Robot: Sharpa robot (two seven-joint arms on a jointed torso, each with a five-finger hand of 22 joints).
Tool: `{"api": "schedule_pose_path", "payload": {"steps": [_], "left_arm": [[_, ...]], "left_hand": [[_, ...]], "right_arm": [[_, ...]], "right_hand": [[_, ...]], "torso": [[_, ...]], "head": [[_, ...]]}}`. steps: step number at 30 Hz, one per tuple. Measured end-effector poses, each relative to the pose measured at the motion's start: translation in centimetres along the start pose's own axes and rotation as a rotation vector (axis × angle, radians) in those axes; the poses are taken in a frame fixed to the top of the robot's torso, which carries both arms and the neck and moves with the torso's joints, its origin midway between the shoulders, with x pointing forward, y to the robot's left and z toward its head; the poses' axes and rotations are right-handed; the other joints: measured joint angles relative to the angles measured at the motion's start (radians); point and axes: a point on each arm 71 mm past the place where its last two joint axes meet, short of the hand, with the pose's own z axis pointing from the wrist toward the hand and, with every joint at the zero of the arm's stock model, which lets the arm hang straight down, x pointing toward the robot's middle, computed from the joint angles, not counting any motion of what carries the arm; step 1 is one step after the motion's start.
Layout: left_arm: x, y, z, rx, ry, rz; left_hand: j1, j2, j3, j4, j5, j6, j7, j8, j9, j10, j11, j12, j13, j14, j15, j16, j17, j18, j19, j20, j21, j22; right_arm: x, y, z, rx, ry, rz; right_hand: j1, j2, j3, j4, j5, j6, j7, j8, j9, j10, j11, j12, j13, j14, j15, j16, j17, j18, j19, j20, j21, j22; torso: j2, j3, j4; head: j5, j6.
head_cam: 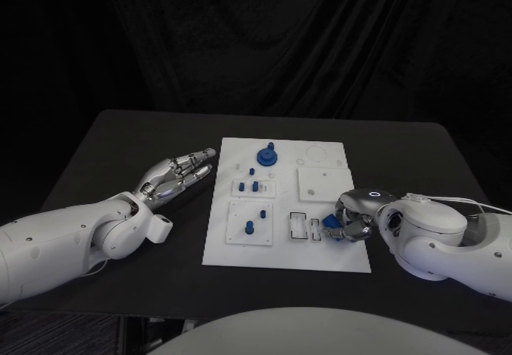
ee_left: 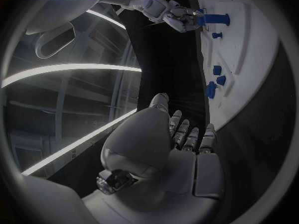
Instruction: Assemble the parts on the task board
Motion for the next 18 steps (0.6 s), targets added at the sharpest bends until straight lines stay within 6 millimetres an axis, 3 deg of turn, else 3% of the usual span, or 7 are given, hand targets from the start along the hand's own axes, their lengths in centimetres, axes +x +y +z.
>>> {"api": "schedule_pose_path", "payload": {"steps": [4,5,12,18], "left_arm": [[0.0,0.0,0.0,0.0,0.0,-0.001],[0.0,0.0,0.0,0.0,0.001,-0.001],[0.0,0.0,-0.1,-0.001,0.001,-0.001],[0.0,0.0,-0.1,-0.001,0.0,-0.002]], "left_hand": [[0.0,0.0,0.0,0.0,0.0,0.004,0.004,0.0,0.0,0.0,0.0,0.0,0.0,0.0,0.0,0.0,0.0,0.0,0.0,0.0,0.0,0.0],[0.0,0.0,0.0,0.0,0.0,0.004,0.004,0.0,0.0,0.0,0.0,0.0,0.0,0.0,0.0,0.0,0.0,0.0,0.0,0.0,0.0,0.0],[0.0,0.0,0.0,0.0,0.0,0.004,0.004,0.0,0.0,0.0,0.0,0.0,0.0,0.0,0.0,0.0,0.0,0.0,0.0,0.0,0.0,0.0],[0.003,-0.003,0.003,-0.003,0.0,0.007,0.007,0.0,0.0,0.0,0.0,0.0,0.0,0.0,0.0,0.0,-0.001,0.0,0.004,0.004,0.0,-0.001]], "right_arm": [[0.0,-0.1,0.0,0.0,0.001,0.015],[0.0,-0.1,0.0,0.0,0.0,0.022],[0.2,0.1,-0.4,-0.018,-0.025,0.093],[-0.5,0.0,-1.1,-0.027,-0.063,0.251]], "right_hand": [[0.013,-0.013,0.0,0.0,0.077,0.0,0.0,0.0,0.017,0.002,-0.005,0.0,0.0,0.003,-0.003,0.004,0.0,-0.005,0.004,-0.004,0.006,0.0],[0.014,-0.014,0.0,0.0,0.084,0.0,0.0,0.0,0.021,0.002,-0.005,0.0,0.0,0.002,-0.004,0.004,0.0,-0.017,0.004,-0.004,0.006,0.0],[0.017,-0.017,0.0,0.0,0.13,0.002,0.002,0.02,0.035,0.002,-0.016,0.0,0.0,0.001,-0.013,0.012,0.0,-0.016,0.003,-0.011,0.018,0.0],[0.017,-0.017,0.01,0.01,0.17,0.002,0.002,0.03,0.039,0.001,-0.022,0.0,0.0,0.001,-0.012,0.012,0.0,-0.016,0.003,-0.011,0.018,0.0]], "torso": [[0.0,0.0003,-0.0001],[0.0,0.0004,-0.0002],[0.001,0.0009,-0.0001],[0.001,0.001,-0.0003]], "head": [[0.001,0.0],[0.001,0.0],[0.003,0.0],[0.009,0.0]]}}
